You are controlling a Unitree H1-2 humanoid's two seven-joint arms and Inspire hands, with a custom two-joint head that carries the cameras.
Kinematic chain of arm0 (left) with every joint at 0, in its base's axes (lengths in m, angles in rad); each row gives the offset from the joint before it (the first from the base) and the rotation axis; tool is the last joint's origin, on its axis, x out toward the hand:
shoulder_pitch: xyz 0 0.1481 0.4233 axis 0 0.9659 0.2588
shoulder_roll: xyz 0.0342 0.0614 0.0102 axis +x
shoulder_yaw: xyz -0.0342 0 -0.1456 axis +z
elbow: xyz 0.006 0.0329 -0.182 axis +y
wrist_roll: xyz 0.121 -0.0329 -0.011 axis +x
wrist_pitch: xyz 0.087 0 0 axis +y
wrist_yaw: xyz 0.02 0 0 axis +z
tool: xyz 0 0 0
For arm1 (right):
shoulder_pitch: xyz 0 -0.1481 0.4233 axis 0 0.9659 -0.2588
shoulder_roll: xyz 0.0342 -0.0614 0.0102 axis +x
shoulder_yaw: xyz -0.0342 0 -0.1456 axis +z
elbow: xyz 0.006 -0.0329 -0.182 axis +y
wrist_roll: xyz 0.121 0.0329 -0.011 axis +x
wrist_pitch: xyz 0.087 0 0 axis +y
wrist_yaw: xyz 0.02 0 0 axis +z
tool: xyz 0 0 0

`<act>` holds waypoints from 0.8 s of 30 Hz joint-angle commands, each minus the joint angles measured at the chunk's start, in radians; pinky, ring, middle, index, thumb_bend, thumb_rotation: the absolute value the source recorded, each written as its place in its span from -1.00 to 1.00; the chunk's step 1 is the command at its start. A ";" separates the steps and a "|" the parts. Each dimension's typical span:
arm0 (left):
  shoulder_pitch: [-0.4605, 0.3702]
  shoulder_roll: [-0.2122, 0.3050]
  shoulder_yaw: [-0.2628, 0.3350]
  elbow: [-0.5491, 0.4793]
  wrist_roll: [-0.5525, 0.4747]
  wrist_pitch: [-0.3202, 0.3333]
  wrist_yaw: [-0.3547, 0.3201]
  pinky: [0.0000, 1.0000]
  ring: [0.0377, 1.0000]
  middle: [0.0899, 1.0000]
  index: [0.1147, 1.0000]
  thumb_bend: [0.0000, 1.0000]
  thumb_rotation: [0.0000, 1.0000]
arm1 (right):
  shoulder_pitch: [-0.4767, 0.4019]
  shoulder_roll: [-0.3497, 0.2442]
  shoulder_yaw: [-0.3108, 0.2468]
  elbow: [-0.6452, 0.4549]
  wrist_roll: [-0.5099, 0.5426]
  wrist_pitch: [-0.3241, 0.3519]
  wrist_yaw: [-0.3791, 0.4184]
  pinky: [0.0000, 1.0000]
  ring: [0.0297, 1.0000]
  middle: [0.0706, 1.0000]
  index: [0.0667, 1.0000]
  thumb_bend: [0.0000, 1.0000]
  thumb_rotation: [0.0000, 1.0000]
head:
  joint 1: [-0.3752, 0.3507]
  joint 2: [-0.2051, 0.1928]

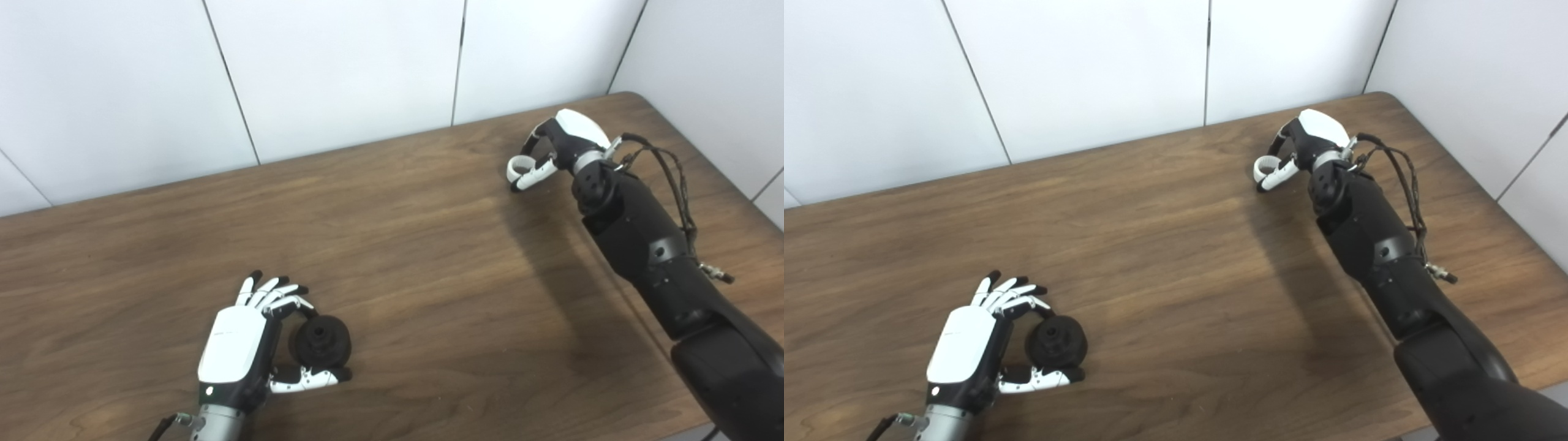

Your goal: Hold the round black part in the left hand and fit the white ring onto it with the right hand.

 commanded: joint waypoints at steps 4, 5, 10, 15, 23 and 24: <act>0.010 0.012 0.003 0.009 0.005 -0.012 0.008 1.00 0.74 0.50 -0.17 0.05 -0.90 | -0.030 -0.035 -0.002 -0.029 0.001 -0.003 -0.013 1.00 0.97 0.68 -0.10 0.05 -0.74 | 0.001 0.001; 0.009 0.012 0.003 0.010 0.004 -0.013 0.010 1.00 0.74 0.50 -0.17 0.05 -0.90 | -0.028 -0.035 -0.001 -0.028 0.001 -0.004 -0.016 1.00 0.97 0.68 -0.10 0.05 -0.74 | 0.003 0.001; 0.009 0.008 0.002 0.010 0.004 -0.011 0.010 1.00 0.74 0.50 -0.17 0.05 -0.90 | -0.018 -0.042 0.001 -0.037 0.007 -0.014 -0.019 0.97 0.97 0.68 -0.10 0.05 -0.74 | 0.010 0.000; 0.010 0.003 -0.002 0.013 0.007 -0.010 0.010 1.00 0.75 0.50 -0.17 0.05 -0.90 | -0.002 -0.052 0.001 -0.118 0.034 -0.017 0.023 1.00 1.00 0.72 -0.10 0.05 -0.73 | 0.022 0.000; 0.009 -0.006 -0.013 0.016 0.021 -0.008 0.012 1.00 0.75 0.50 -0.17 0.05 -0.89 | 0.027 -0.063 0.056 -0.343 0.016 -0.012 0.133 1.00 0.99 0.67 -0.10 0.04 -0.74 | 0.063 0.005; 0.009 -0.008 -0.014 0.018 0.022 -0.008 0.013 1.00 0.75 0.50 -0.17 0.05 -0.89 | 0.030 -0.062 0.062 -0.369 0.013 -0.008 0.148 1.00 0.99 0.67 -0.10 0.04 -0.74 | 0.066 0.005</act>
